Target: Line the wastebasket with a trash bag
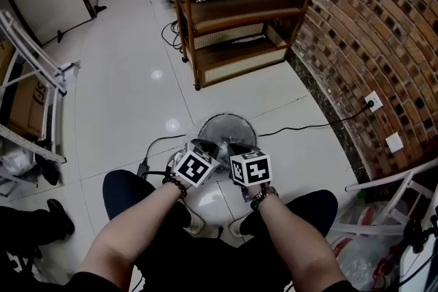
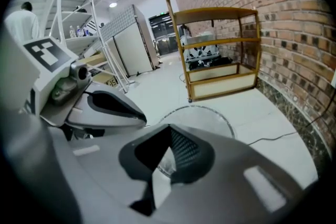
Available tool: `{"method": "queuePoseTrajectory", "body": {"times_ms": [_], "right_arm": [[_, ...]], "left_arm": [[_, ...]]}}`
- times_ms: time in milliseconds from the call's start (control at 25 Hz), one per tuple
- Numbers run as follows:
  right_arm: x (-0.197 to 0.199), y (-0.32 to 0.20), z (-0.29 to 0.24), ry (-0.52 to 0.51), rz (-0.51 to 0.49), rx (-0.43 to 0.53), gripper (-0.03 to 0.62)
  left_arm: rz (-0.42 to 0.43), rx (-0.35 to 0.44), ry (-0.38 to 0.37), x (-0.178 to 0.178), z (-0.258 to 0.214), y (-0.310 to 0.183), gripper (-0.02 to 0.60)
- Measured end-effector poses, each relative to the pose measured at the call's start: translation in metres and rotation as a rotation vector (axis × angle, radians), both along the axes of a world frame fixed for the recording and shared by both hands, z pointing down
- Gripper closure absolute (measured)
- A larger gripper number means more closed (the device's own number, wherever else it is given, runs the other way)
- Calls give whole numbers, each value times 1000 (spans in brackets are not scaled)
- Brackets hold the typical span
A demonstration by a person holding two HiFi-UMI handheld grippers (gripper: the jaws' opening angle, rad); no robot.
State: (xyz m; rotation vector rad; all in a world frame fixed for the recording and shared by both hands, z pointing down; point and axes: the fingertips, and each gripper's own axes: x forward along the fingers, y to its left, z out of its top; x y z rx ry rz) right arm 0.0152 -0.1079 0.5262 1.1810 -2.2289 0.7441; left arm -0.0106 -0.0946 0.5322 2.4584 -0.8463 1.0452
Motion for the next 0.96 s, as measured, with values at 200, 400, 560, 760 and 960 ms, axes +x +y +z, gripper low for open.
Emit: {"method": "queuePoseTrajectory", "body": {"times_ms": [200,400,560,760,960], "right_arm": [[0,5,-2,-3,7,12,593],[2,11,-3,4,5,25,592],[0,15,-3,6,5,30,594],[1,21,-4,13,7,34,592],[1,26,-7,18,4,41,593]], "left_arm": [[-25,8,30,1,-6,7,578],[-42,27,28,-4,-8,9,578],[-35,42,14,-8,-9,10,578],[-27,51,-1,-10,-9,12,578],[-13,58,-19,-12,-9,16,578]]}}
